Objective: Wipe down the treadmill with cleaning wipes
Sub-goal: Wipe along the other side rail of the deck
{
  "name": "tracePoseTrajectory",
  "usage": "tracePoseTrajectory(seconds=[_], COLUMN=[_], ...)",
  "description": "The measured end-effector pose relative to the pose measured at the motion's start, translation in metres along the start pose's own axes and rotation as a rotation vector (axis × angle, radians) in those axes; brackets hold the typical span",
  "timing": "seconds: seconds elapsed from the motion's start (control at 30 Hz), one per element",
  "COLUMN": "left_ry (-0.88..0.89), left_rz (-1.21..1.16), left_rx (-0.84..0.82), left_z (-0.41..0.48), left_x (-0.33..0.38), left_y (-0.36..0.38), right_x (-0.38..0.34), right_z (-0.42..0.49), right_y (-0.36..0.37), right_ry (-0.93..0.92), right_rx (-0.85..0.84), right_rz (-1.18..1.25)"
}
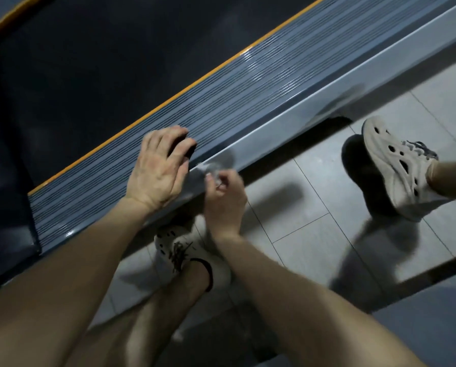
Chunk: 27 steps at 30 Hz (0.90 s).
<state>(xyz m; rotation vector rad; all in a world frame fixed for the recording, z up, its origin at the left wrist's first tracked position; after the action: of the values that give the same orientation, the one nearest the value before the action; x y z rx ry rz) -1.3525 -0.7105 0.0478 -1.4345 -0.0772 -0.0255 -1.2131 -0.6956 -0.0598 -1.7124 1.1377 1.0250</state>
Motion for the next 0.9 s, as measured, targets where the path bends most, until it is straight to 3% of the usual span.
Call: tracePoseTrajectory(seconds=[0.07,0.23,0.33,0.5,0.53,0.67,0.73,0.8,0.83,0.9], left_ry=[0.003,0.001,0.007,0.024,0.024,0.013,0.013,0.017,0.019,0.02], left_rz=[-0.023,-0.014,-0.013,-0.004,-0.004,0.004,0.009,0.014,0.019,0.035], left_rx=[-0.001,0.021,0.022,0.027,0.031,0.039,0.032,0.019,0.017,0.013], left_z=[-0.001,0.002,0.004,0.002,0.002,0.001,0.002,0.003,0.003,0.003], left_x=[-0.001,0.002,0.005,0.002,0.001,0.0,0.001,0.002,0.002,0.0], left_y=[0.0,0.0,0.0,0.0,0.0,0.001,0.002,0.003,0.004,0.005], right_x=[-0.007,-0.007,-0.016,-0.029,-0.029,-0.013,-0.008,-0.003,0.006,0.025], right_z=[-0.013,0.07,0.067,-0.015,-0.004,0.092,0.111,0.092,0.074,0.024], right_y=[0.011,-0.096,-0.097,0.009,-0.002,-0.117,-0.135,-0.109,-0.082,-0.013], right_ry=[-0.075,-0.012,-0.035,-0.2,-0.203,-0.103,-0.113,-0.083,-0.057,0.01], right_rx=[-0.087,0.382,0.479,-0.006,0.03,0.535,0.613,0.603,0.519,0.184], right_rz=[-0.04,0.099,0.108,-0.02,-0.013,0.042,0.054,0.026,0.021,0.021])
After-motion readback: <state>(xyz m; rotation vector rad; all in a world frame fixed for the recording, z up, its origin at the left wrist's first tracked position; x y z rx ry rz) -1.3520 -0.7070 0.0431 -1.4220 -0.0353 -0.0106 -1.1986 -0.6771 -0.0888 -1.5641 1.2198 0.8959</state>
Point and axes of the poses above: each hand's wrist, its own z-axis towards the middle knuckle, its own y-axis out of the palm, x = y × z, the point moved 9 cm from there along z, towards the middle knuckle
